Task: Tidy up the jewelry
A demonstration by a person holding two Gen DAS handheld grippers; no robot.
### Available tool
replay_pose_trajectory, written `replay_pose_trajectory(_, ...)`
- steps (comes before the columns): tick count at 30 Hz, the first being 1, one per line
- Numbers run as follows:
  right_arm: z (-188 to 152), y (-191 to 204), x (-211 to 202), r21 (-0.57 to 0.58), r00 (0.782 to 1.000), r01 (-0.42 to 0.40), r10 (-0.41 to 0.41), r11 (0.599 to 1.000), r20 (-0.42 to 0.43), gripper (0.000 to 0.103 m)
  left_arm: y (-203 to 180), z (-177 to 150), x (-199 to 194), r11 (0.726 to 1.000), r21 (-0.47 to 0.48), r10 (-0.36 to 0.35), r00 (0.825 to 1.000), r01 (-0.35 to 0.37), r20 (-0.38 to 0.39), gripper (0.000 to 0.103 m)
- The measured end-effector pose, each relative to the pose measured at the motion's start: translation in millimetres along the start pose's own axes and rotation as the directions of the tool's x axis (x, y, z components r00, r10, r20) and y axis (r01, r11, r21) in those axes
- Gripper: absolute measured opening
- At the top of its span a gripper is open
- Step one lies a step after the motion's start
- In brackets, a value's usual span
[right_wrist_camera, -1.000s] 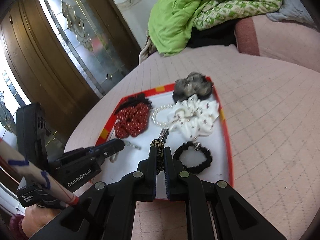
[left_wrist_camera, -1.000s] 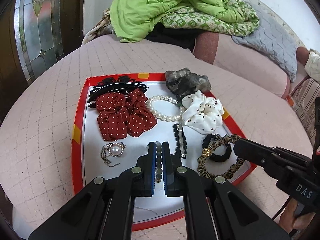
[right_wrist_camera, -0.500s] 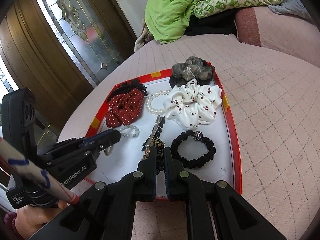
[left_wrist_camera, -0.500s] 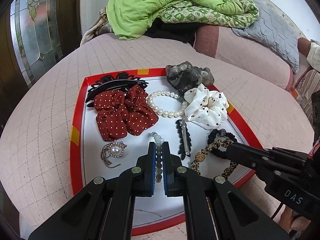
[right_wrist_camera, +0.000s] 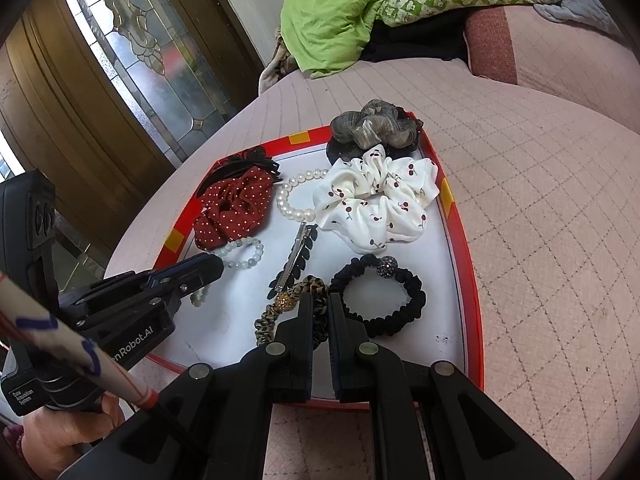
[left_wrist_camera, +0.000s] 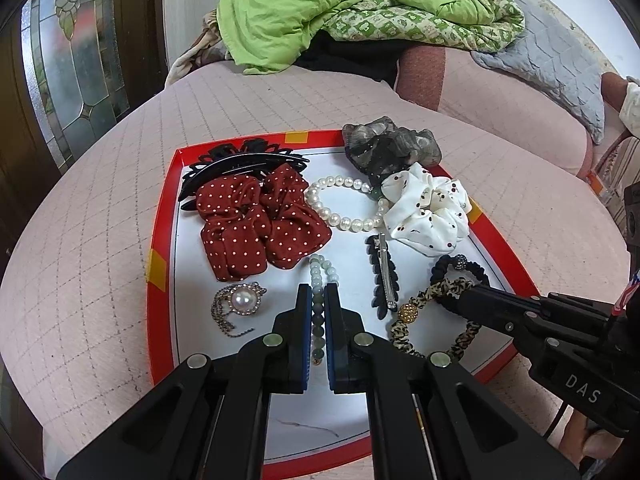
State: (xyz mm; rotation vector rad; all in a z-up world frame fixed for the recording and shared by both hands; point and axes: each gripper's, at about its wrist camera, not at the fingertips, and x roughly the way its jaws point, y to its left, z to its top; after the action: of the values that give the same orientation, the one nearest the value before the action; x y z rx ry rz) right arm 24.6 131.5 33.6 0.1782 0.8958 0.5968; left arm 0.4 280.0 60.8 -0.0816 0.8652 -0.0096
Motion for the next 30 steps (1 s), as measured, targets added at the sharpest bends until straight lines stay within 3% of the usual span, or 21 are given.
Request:
replay_pose_trajectory(25,1.9,3.9,10.0,-0.024,1.0,0.022,-0.022,0.999,-0.008,0.01,9.6,0.2,4.3,1.0,-0.009,0.008,1.0,-0.008,0.006,0.006)
replay_pose_trajectory(27,2.9,3.1,5.0,-0.022,1.0,0.016,-0.016,1.0,0.001,0.011,10.6,0.1,1.8,1.0,-0.02,0.01,1.0,-0.01,0.017,0.012)
replay_pose_trajectory(29,3.9,2.3,-3.8,-0.019,1.0,0.013,-0.012,1.0,0.019,0.016,10.1,-0.2,-7.2,0.999,-0.041,0.02,0.999,-0.018,0.05,0.038)
replay_pose_trajectory(30,4.0,1.9,-8.5,-0.017,1.0,0.013,-0.013,1.0,0.027,0.02,9.0,-0.6,-16.2,0.999,-0.048,0.026,0.996,-0.022,0.087,0.04)
